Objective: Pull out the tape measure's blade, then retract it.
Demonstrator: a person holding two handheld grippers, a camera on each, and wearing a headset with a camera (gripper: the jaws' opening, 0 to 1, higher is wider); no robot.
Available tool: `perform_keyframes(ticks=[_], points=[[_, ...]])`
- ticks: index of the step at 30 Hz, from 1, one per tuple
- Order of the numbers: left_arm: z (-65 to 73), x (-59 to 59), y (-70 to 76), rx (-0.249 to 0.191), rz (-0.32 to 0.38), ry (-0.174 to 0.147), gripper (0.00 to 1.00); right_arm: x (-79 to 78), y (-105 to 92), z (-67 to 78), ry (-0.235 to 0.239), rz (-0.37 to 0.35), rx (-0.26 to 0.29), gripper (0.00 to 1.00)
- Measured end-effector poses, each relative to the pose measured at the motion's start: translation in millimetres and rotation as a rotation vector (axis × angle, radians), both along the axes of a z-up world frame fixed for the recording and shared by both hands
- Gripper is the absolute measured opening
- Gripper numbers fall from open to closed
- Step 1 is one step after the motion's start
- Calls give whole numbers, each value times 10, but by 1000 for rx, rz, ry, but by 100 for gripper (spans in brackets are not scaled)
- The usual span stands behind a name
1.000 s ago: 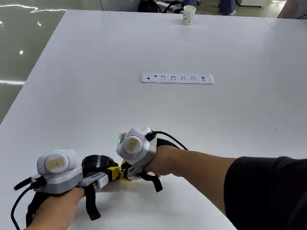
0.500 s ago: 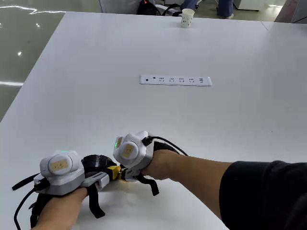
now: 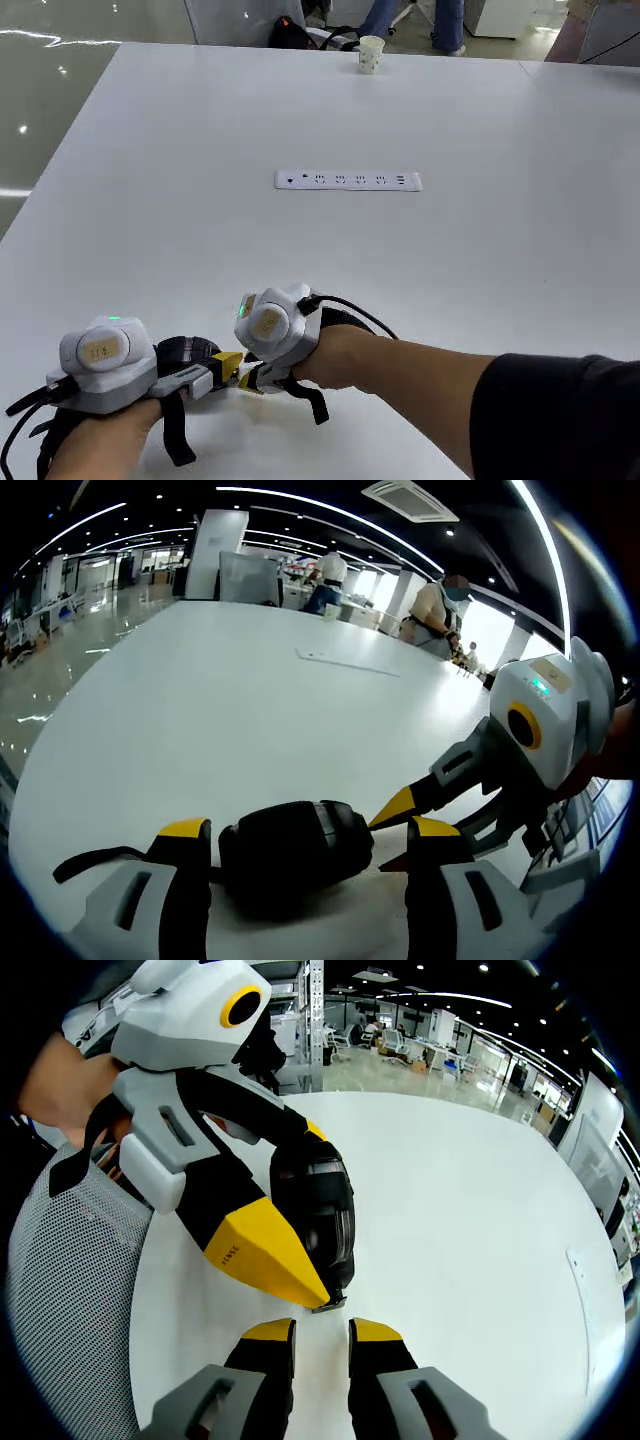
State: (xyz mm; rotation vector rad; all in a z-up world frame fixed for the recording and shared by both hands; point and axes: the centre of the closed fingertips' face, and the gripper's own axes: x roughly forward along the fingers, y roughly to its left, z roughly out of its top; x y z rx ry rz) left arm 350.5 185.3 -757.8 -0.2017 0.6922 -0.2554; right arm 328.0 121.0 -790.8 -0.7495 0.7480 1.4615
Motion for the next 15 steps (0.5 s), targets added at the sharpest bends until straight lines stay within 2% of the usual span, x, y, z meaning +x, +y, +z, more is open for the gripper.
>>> perform_keyframes(ticks=[2, 5, 7, 9, 12, 15], points=[[44, -22, -25, -28, -5, -9, 85, -2, -31, 23, 2, -14, 6, 18], [89, -34, 10, -48, 2, -15, 99, 1, -67, 60, 0, -28, 14, 20], [128, -60, 25, -44, -8, -23, 99, -11, -98, 90, -2, -29, 18, 21], [123, -49, 58, -20, -53, -44, 99, -37, -121, 121, 5, -32, 32, 21], [142, -151, 18, -5, -114, -37, 99, -63, -169, 169, 4, -43, 49, 22], [130, -244, 51, 20, -149, -27, 99, -79, -220, 235, 10, -67, 84, 24]])
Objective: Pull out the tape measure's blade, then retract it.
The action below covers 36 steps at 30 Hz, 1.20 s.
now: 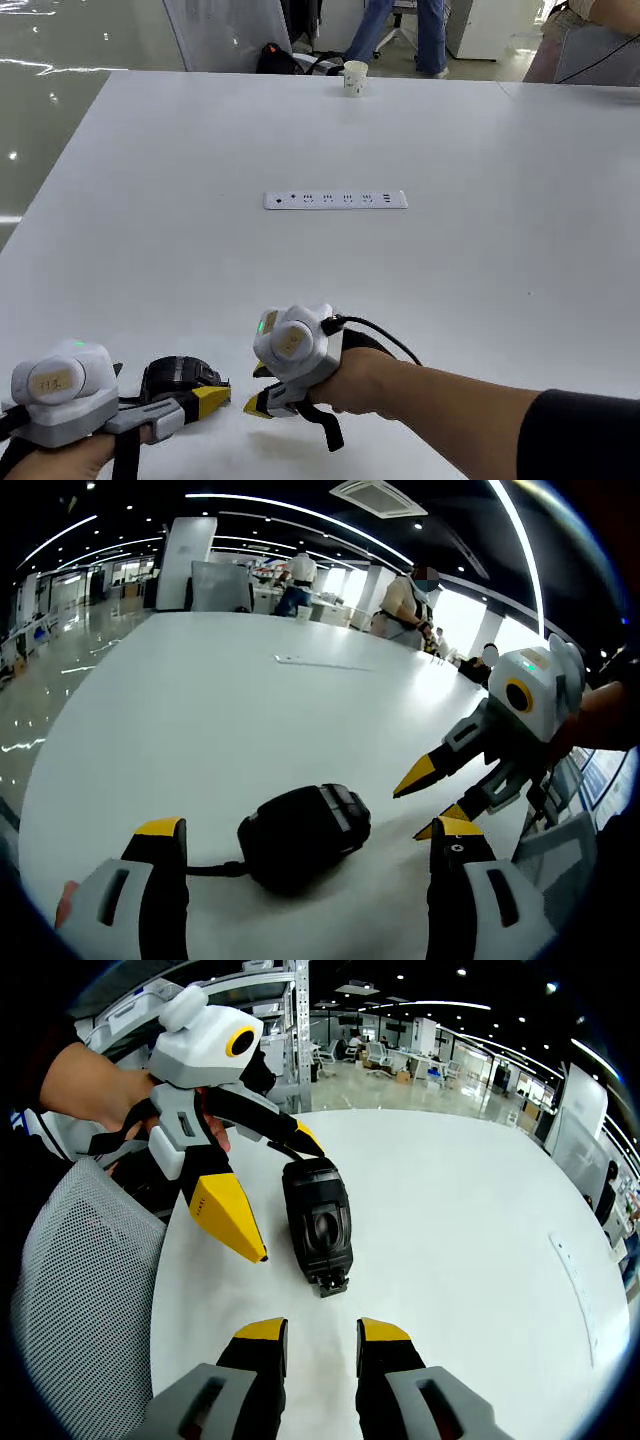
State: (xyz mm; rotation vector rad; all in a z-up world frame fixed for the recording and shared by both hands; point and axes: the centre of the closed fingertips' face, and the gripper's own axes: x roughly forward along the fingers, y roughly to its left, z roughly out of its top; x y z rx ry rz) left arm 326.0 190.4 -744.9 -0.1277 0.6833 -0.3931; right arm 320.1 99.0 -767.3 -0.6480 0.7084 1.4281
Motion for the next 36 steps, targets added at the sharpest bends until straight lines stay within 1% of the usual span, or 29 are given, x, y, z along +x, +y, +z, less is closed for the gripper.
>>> perform_keyframes(ticks=[2, 3, 6, 7, 10, 11, 12, 13, 15, 17, 18, 21, 23, 26, 28, 30, 31, 33, 35, 36], points=[[10, -60, 6, 29, -46, -14, 99, -10, -65, 44, 7, -24, 16, 26], [-2, -105, 3, 54, -81, -13, 99, -13, -106, 61, 8, -32, 23, 27], [-20, -213, -25, 83, -157, -2, 99, -17, -215, 98, 9, -61, 36, 29], [-16, -228, -30, 91, -169, -9, 99, -20, -249, 116, 12, -73, 46, 30], [16, -263, -23, 73, -182, -7, 99, -43, -362, 166, 25, -117, 71, 32], [53, -271, -40, 45, -180, -9, 99, -68, -409, 182, 30, -125, 80, 32], [66, -282, -46, 29, -184, -4, 99, -84, -445, 183, 32, -131, 83, 33], [69, -292, -39, 29, -190, -4, 99, -97, -484, 182, 32, -137, 84, 35], [56, -307, -18, 57, -214, -11, 99, -121, -578, 171, 25, -149, 82, 38], [53, -335, -8, 56, -229, -6, 99, -133, -668, 182, 16, -161, 86, 40], [46, -341, 14, 65, -235, -3, 99, -120, -711, 196, 20, -184, 98, 43], [50, -377, 43, 56, -248, 2, 99, -107, -811, 238, 44, -242, 130, 48], [40, -416, 53, 54, -258, 17, 99, -111, -879, 271, 50, -266, 143, 52], [62, -443, 61, 51, -269, 12, 99, -143, -972, 304, 48, -278, 152, 55], [76, -454, 75, 57, -274, 4, 99, -163, -1049, 298, 39, -278, 146, 57], [74, -475, 78, 61, -284, 6, 99, -172, -1120, 288, 37, -280, 140, 60], [67, -487, 93, 73, -289, 4, 99, -171, -1168, 282, 40, -287, 139, 61], [60, -518, 104, 74, -296, 6, 99, -165, -1259, 267, 62, -325, 131, 66], [80, -531, 114, 71, -299, -13, 99, -151, -1322, 275, 60, -335, 140, 68], [75, -532, 126, 73, -300, -12, 99, -146, -1365, 284, 53, -338, 147, 68]])
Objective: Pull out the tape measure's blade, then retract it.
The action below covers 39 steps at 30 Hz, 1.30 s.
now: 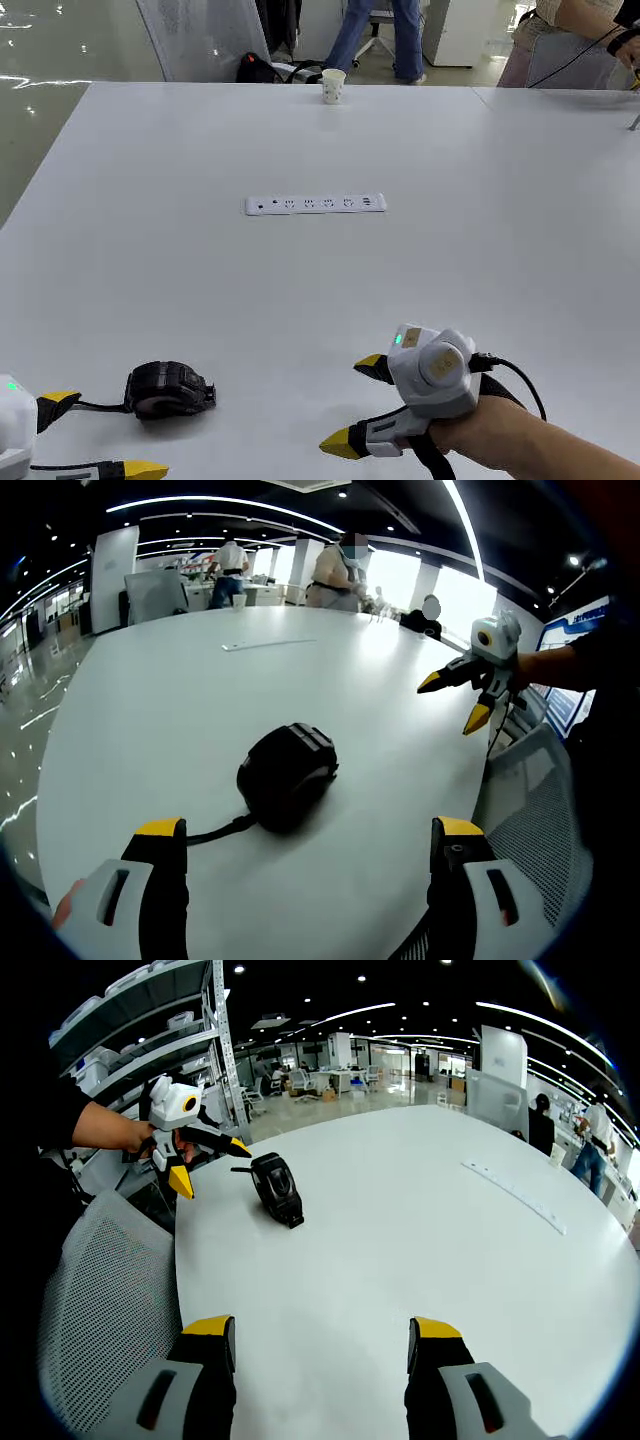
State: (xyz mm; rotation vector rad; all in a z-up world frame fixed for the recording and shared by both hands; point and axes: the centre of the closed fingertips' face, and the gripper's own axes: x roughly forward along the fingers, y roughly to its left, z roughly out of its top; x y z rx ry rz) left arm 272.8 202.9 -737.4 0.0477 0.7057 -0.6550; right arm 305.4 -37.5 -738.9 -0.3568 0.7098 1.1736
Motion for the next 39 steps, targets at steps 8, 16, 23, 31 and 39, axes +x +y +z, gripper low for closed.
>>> perform_keyframes(ticks=[8, 16, 23, 31, 39], points=[[-64, -103, 31, 73, -82, -27, 99, 30, -251, 28, -39, -25, 61, 84], [-99, -138, 146, 66, -59, 1, 99, -20, -544, -72, -33, -47, 24, 96], [-111, -158, 227, 67, -43, 13, 99, -54, -901, -150, -24, -102, -3, 99], [-66, -142, 239, 50, -36, 23, 99, -108, -1300, -203, -16, -134, -47, 99], [-70, -200, 259, 61, -52, 30, 99, -115, -1516, -182, -16, -157, -71, 99]])
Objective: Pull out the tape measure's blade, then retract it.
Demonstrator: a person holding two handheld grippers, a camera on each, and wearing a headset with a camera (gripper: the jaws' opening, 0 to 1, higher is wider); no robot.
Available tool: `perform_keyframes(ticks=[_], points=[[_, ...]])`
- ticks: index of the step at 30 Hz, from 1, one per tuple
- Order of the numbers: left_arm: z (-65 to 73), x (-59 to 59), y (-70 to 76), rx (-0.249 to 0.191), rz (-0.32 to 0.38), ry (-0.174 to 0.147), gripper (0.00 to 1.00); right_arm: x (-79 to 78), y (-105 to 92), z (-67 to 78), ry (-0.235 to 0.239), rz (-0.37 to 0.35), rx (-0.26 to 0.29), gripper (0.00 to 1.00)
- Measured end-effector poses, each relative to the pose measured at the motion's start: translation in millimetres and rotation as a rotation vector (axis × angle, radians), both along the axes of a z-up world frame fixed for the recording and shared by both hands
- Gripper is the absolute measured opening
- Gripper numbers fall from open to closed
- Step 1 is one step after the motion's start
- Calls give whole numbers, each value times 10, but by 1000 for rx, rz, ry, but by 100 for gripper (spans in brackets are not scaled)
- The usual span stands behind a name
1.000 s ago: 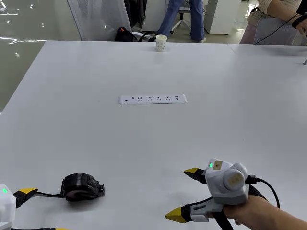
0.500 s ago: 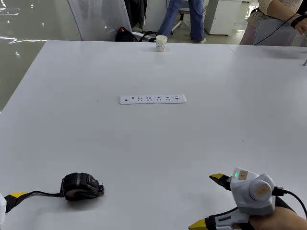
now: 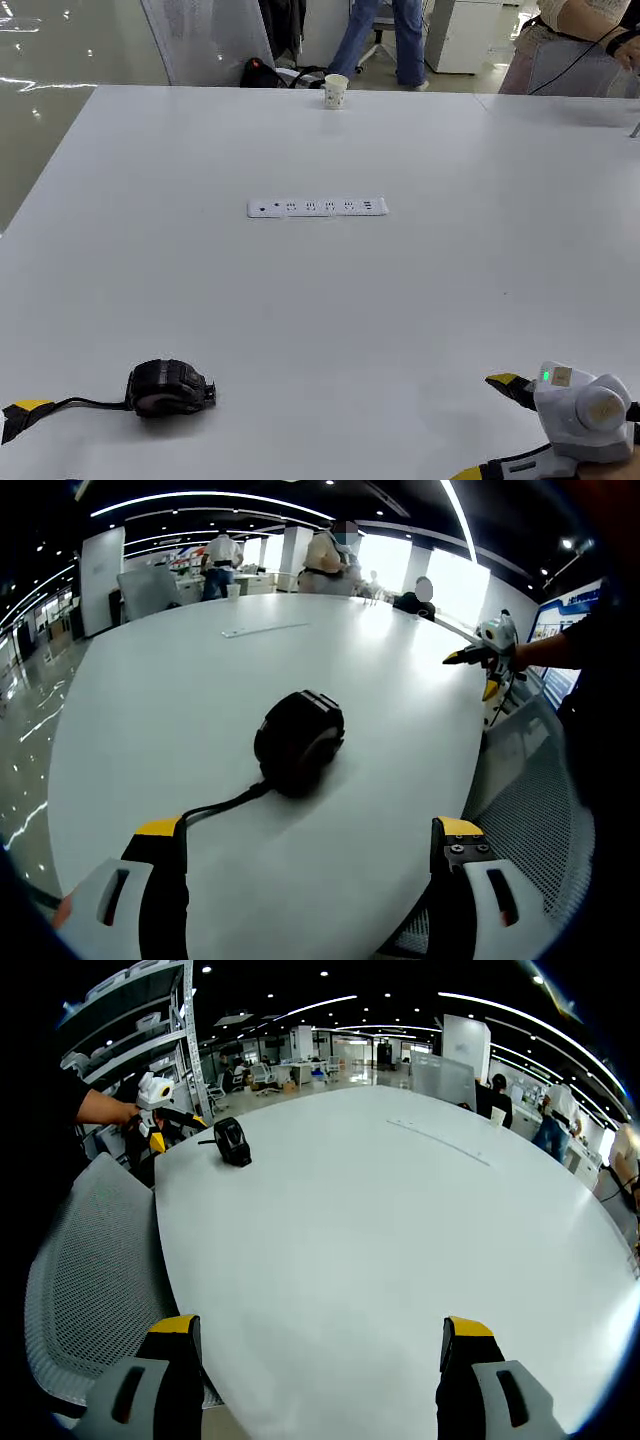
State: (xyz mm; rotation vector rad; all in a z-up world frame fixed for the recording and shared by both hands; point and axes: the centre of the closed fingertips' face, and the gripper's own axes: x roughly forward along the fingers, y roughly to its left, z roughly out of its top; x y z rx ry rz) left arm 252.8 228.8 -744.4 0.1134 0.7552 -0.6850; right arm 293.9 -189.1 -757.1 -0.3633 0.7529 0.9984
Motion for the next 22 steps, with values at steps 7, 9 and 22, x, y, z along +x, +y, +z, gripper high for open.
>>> perform_keyframes(ticks=[7, 9, 22], points=[[-25, -34, 40, 2, 4, 18, 99, 8, -7, -13, 6, 7, -12, 99], [-29, -46, 36, -5, 1, 34, 99, 14, -3, -19, 7, 13, -16, 99], [-9, -14, 95, 1, 2, 24, 99, 37, 28, -9, 12, 23, -17, 99]])
